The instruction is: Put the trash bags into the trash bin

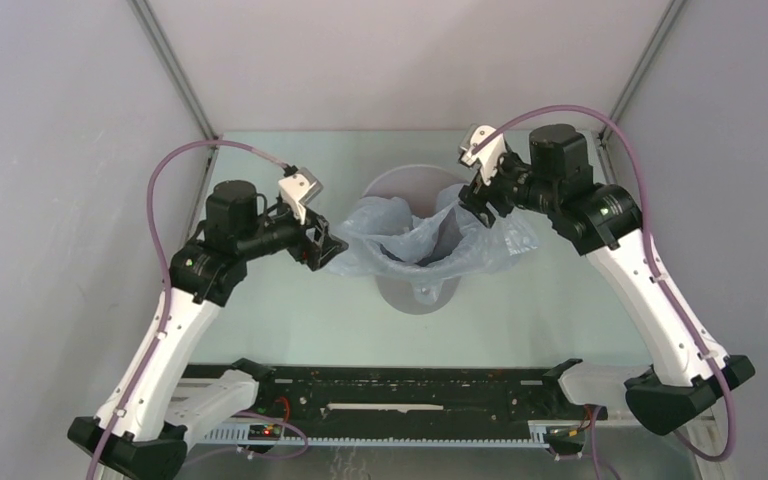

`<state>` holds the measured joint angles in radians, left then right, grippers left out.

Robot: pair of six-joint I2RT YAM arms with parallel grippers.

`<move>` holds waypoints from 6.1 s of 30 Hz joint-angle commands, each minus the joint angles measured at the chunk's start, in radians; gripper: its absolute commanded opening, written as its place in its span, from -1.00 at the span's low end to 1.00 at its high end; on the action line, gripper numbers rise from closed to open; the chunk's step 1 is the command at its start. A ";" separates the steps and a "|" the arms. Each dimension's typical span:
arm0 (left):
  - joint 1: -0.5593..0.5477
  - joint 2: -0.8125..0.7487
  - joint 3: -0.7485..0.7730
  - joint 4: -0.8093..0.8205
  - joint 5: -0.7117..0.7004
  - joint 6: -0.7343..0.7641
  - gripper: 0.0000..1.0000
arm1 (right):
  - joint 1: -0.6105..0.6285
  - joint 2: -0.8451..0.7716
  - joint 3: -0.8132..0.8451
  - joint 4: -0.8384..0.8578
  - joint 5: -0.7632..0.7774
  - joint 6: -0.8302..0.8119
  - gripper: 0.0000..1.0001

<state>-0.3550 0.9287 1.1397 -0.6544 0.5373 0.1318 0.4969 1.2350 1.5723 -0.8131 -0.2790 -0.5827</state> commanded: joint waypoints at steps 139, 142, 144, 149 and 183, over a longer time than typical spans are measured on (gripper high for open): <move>0.087 0.615 -0.164 0.259 0.030 -0.715 -0.56 | -0.324 0.139 -0.623 0.399 -0.012 0.963 0.05; 0.087 0.568 -0.150 0.201 -0.001 -0.682 -0.36 | -0.335 0.019 -0.596 0.311 0.010 0.952 0.34; 0.086 0.536 -0.134 0.150 -0.032 -0.652 -0.22 | -0.345 -0.059 -0.581 0.252 0.024 0.930 0.48; 0.088 0.458 -0.085 0.046 -0.075 -0.608 0.17 | -0.350 -0.222 -0.549 0.145 0.028 0.920 0.70; -0.076 0.562 -0.180 0.234 0.002 -0.703 -0.15 | -0.240 -0.235 -0.983 0.672 0.020 1.526 0.36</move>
<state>-0.4114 1.5021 0.9703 -0.4614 0.5510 -0.5793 0.2459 0.9802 0.6163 -0.2733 -0.2035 0.9077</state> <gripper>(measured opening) 0.424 0.679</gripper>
